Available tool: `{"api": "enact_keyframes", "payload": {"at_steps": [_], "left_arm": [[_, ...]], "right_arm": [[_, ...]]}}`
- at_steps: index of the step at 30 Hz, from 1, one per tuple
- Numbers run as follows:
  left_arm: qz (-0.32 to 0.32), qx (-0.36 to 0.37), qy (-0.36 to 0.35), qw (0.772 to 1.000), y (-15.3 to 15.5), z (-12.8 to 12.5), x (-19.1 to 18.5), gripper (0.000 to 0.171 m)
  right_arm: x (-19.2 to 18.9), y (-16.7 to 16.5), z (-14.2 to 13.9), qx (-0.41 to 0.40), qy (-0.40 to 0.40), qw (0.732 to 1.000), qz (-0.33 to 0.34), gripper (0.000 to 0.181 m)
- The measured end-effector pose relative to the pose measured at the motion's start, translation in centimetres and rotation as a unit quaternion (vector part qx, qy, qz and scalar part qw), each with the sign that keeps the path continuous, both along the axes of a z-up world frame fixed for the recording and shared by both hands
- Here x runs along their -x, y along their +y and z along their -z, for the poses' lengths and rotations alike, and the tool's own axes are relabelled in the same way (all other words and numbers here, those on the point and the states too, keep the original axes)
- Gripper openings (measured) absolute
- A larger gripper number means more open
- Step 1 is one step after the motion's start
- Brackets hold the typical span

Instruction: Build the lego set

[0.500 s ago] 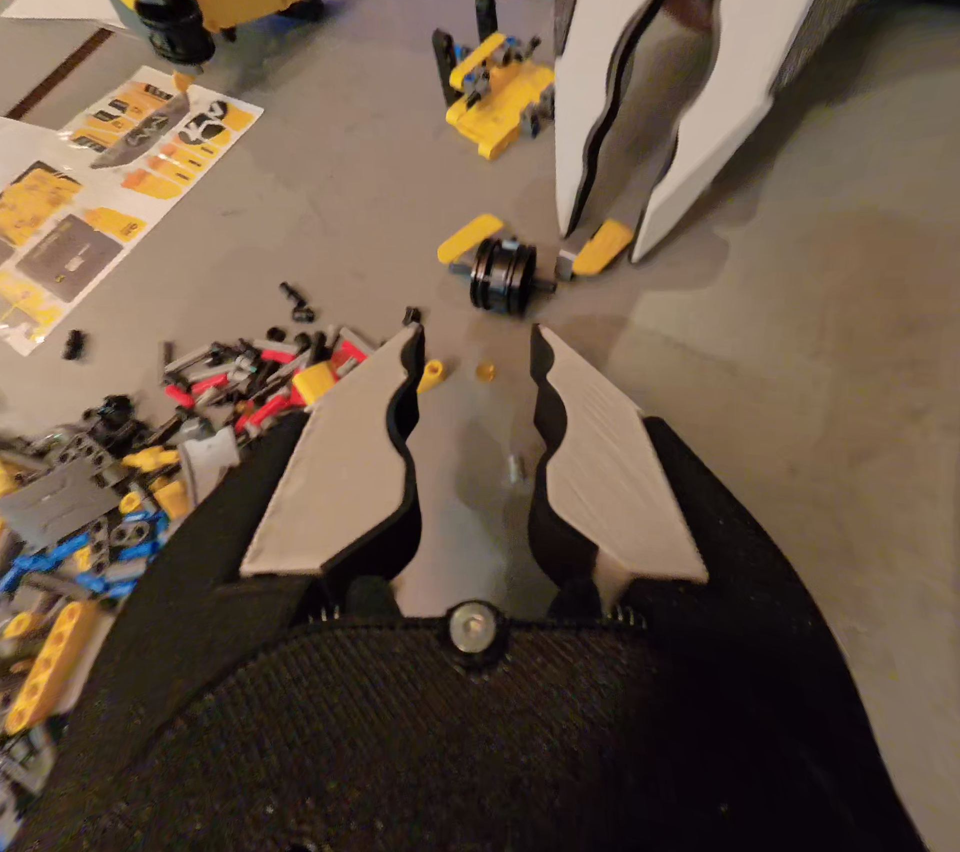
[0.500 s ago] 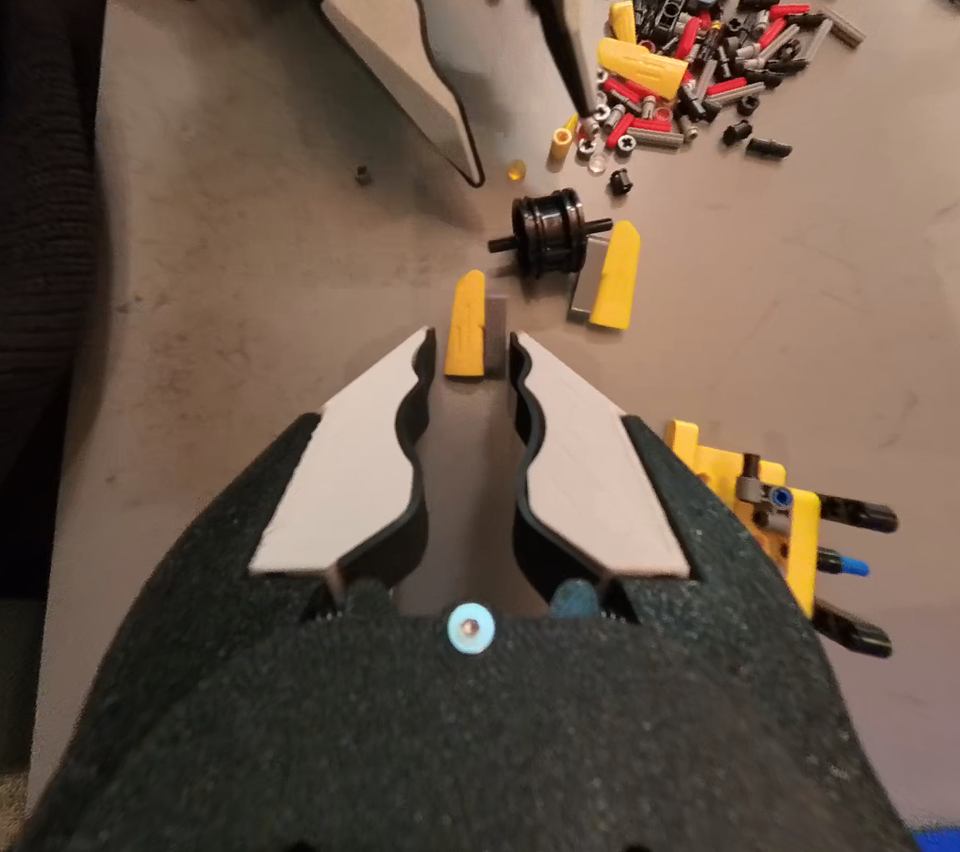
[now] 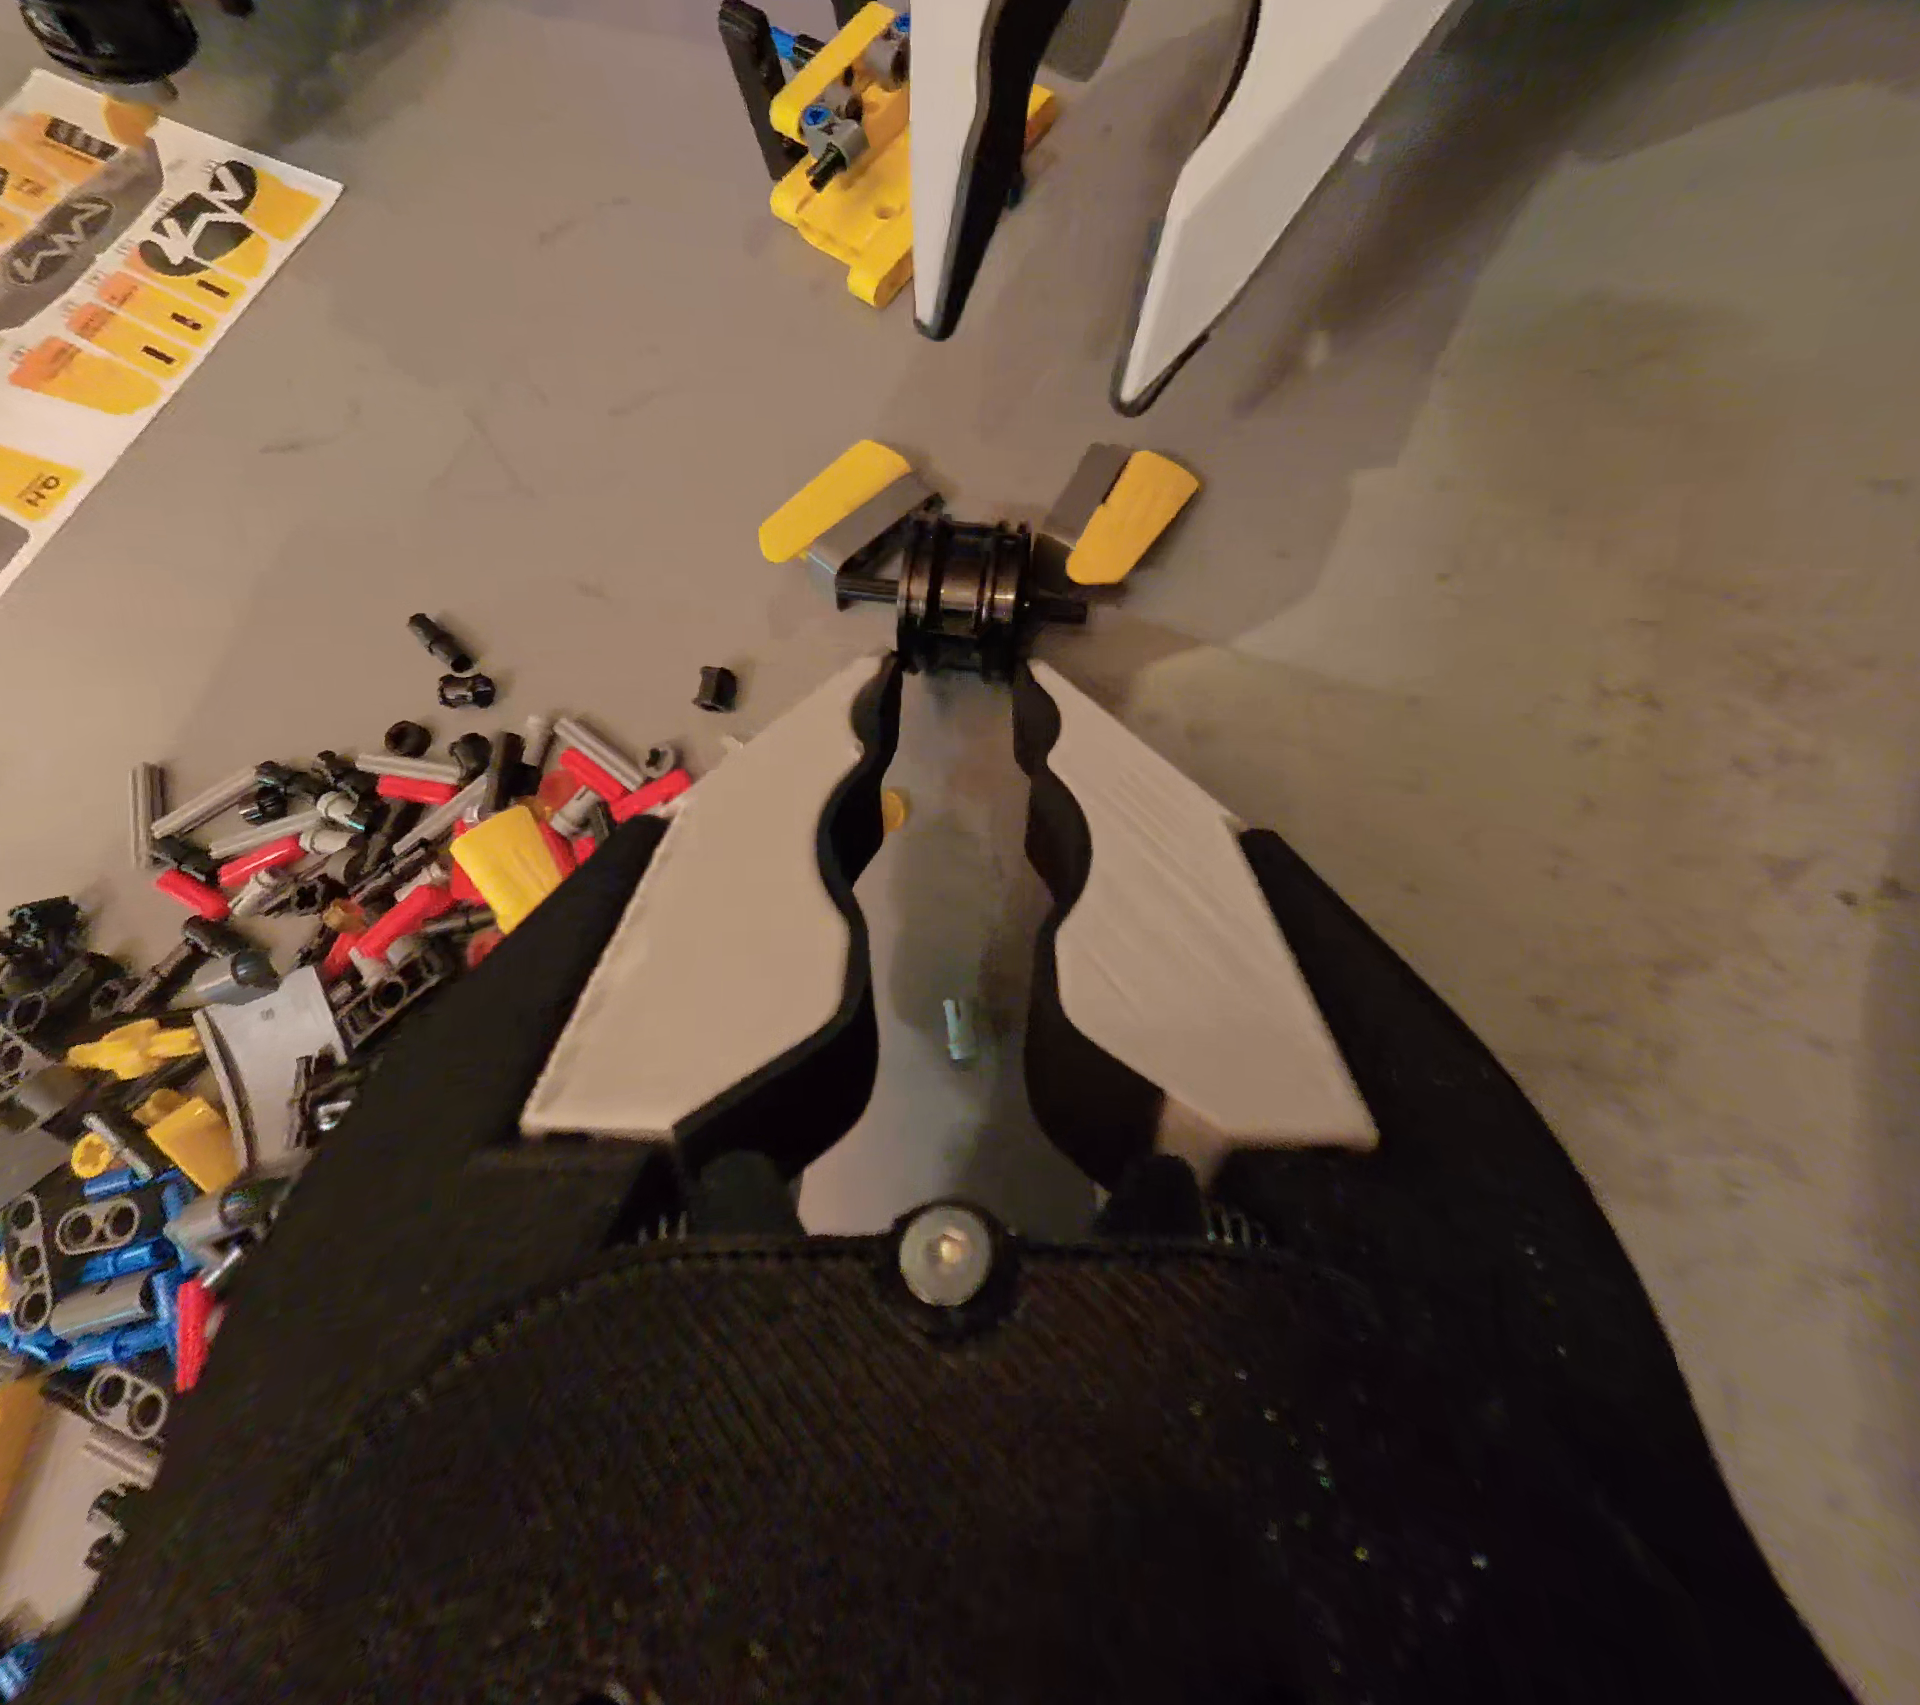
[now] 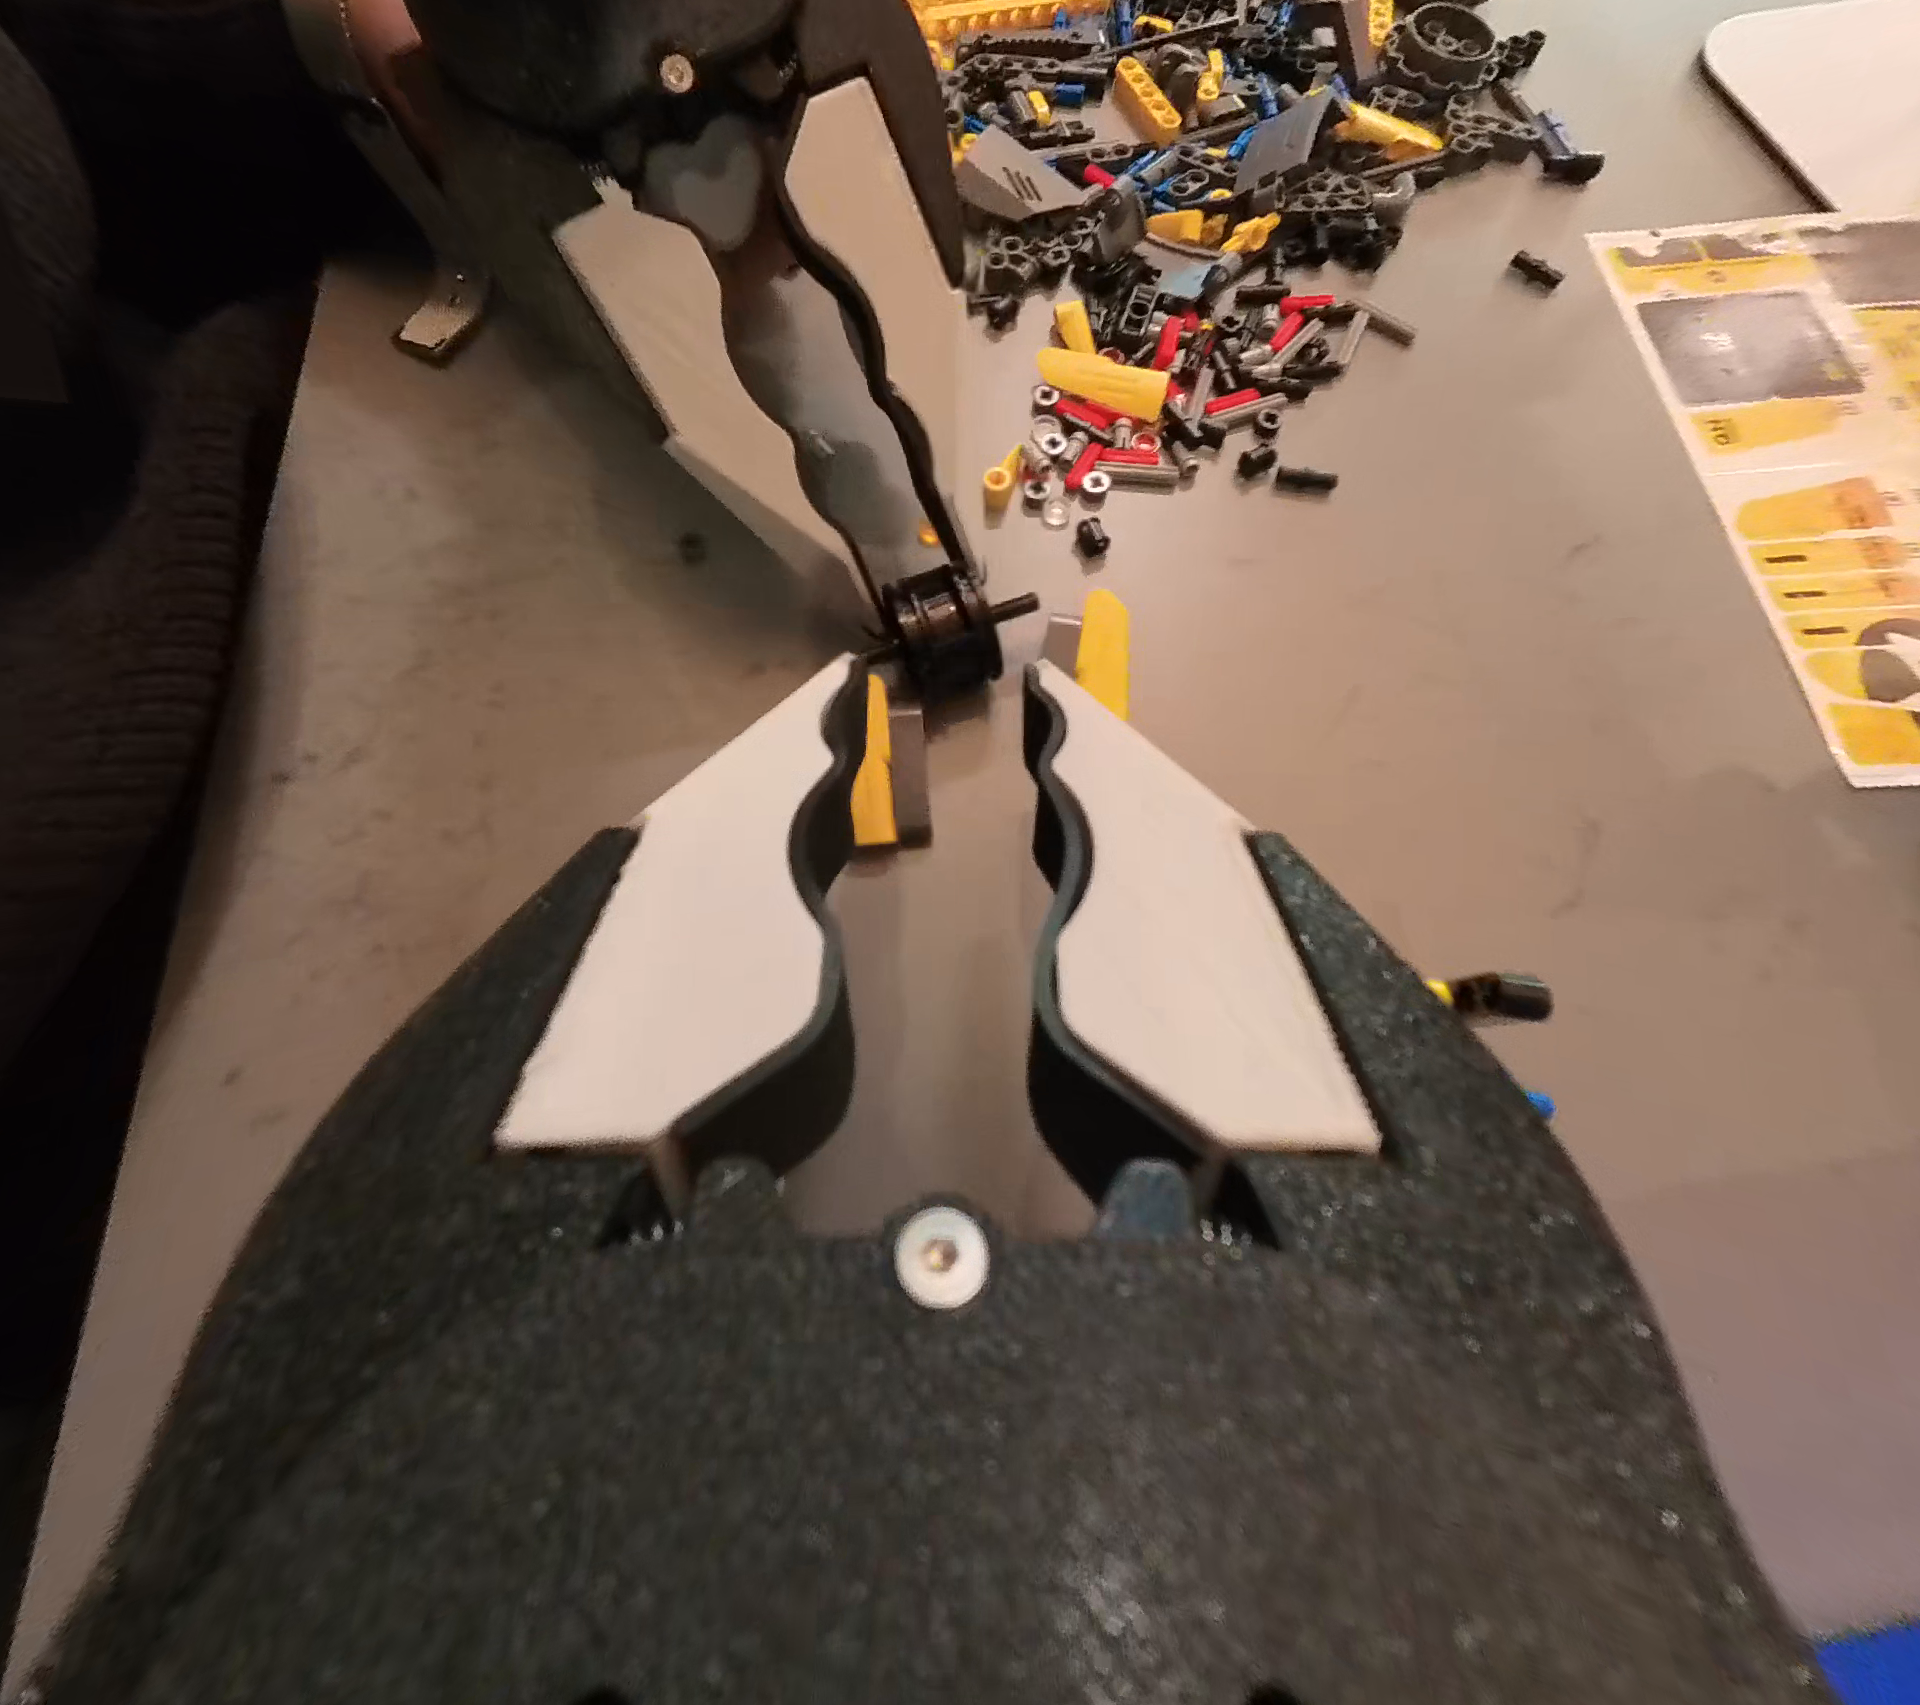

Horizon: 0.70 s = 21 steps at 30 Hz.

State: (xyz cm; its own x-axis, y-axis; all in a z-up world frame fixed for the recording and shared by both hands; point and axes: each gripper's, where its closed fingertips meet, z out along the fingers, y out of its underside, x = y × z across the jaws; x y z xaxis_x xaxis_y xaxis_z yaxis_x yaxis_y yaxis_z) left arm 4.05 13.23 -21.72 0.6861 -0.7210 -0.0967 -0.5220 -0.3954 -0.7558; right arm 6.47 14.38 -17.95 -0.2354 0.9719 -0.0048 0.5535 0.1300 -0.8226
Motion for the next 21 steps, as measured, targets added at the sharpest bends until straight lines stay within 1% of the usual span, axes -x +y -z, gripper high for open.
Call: {"api": "enact_keyframes", "payload": {"at_steps": [2,5,8,10,13,15,18,21], "left_arm": [[0.006,0.006,-0.008,1.0,-0.5,-0.1,0.1,0.017],[-0.002,0.013,-0.006,1.0,-1.7,-0.1,1.1,0.017],[-0.014,0.023,0.009,1.0,-3.7,0.2,3.0,0.017],[-0.032,0.03,0.001,0.999,-4.4,0.1,4.0,0.017],[-0.051,0.027,-0.015,0.998,-4.7,-0.2,4.7,0.018],[-0.056,0.024,-0.012,0.998,-4.6,-0.2,5.2,0.023],[-0.042,0.025,-0.021,0.999,-4.5,-0.4,5.2,0.038],[-0.041,-0.001,-0.021,0.999,-4.0,-1.6,5.9,0.041]], "right_arm": [[0.2,0.0,0.5,-0.008,-0.007,1.0,0.003,0.03],[0.5,-0.1,1.3,-0.014,-0.013,1.0,0.004,0.03],[0.9,-0.2,1.6,0.009,-0.009,1.0,0.011,0.033],[1.3,-0.1,1.5,0.018,-0.001,1.0,0.022,0.034],[1.9,0.5,1.2,0.016,0.02,0.999,0.044,0.033],[2.0,0.6,1.2,0.02,0.023,0.998,0.047,0.033],[2.0,0.8,0.7,0.03,0.037,0.998,0.05,0.033],[2.0,0.9,0.5,0.045,0.042,0.997,0.052,0.033]]}}
